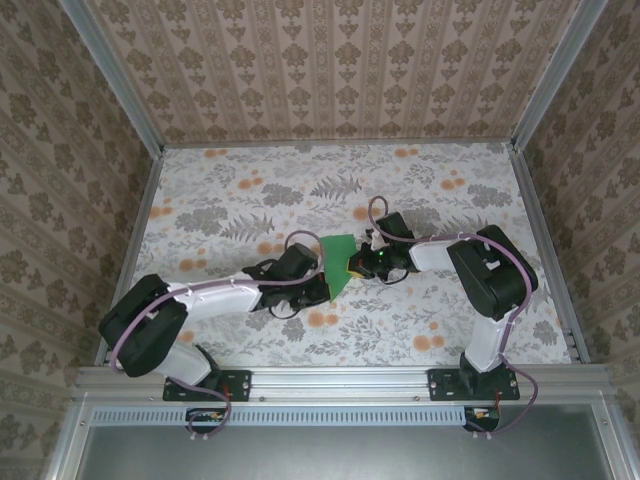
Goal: Fold a paper plane with a square sheet of paper (pick it up from the middle)
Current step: Third fold the triangle at the center of the table.
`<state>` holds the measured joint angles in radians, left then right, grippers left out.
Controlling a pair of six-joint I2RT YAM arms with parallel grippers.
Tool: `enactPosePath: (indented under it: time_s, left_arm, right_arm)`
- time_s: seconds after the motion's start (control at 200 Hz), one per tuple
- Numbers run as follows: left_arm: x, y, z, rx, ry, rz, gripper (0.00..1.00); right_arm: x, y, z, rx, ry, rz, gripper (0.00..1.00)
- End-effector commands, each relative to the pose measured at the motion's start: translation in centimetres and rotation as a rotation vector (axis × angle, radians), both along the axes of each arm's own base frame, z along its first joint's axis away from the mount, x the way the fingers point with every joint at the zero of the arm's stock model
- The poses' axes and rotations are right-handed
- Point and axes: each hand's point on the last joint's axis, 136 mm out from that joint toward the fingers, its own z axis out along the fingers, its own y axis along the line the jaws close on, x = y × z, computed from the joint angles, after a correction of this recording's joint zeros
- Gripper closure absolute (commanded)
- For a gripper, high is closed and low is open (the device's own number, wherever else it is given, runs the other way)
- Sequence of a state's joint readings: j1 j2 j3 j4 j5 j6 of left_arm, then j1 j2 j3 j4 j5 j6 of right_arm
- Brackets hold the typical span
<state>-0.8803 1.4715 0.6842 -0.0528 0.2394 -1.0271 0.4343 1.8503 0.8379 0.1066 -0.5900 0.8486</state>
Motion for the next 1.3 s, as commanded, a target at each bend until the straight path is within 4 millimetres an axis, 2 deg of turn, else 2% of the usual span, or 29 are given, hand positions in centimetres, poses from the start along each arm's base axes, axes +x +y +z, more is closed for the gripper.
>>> enactPosePath:
  time_s: [0.0, 0.155, 0.38, 0.485, 0.6, 0.68, 0.765, 0.85, 0.985, 1.09, 1.295]
  left_arm:
    - [1.6, -1.4, 0.4, -0.010, -0.036, -0.033, 0.98]
    - [2.1, -2.4, -1.1, 0.018, -0.006, -0.052, 1.00]
    - [1.2, -0.4, -4.0, 0.120, 0.053, -0.033, 1.00]
    - [0.4, 0.3, -5.1, 0.146, 0.079, -0.032, 1.00]
    - [-0.3, 1.0, -6.1, 0.163, 0.102, -0.025, 1.00]
    - [-0.4, 1.2, -6.2, 0.169, 0.107, -0.025, 1.00]
    - [-0.4, 1.2, -6.3, 0.172, 0.109, -0.032, 1.00]
    - [-0.5, 1.1, -6.3, 0.172, 0.109, -0.044, 1.00]
    - [-0.4, 1.0, -6.2, 0.172, 0.107, -0.049, 1.00]
    - [-0.4, 1.0, -6.2, 0.171, 0.107, -0.048, 1.00]
    - [-0.5, 1.1, -6.3, 0.176, 0.112, -0.043, 1.00]
  right_arm:
    - [-3.9, -4.1, -6.7, -0.216, 0.202, -0.073, 0.96]
    - [-3.6, -3.6, -6.2, -0.192, 0.190, -0.068, 0.96]
    - [-2.9, -3.1, -4.6, -0.160, 0.142, -0.052, 0.95]
    - [-2.1, -2.4, -2.7, -0.130, 0.079, -0.019, 0.95]
    - [-1.0, -1.3, 0.5, -0.076, -0.025, 0.050, 0.95]
    - [-0.9, -0.6, 2.4, -0.038, -0.092, 0.106, 0.95]
    - [-1.5, -0.1, 3.4, -0.006, -0.135, 0.140, 0.95]
    - [-2.5, 0.4, 3.4, -0.009, -0.137, 0.169, 0.94]
    - [-3.6, 1.2, 2.1, -0.059, -0.108, 0.196, 0.96]
    - [-4.0, 1.8, 1.4, -0.072, -0.091, 0.207, 1.00]
    - [-4.2, 2.8, 0.7, -0.057, -0.069, 0.229, 1.00]
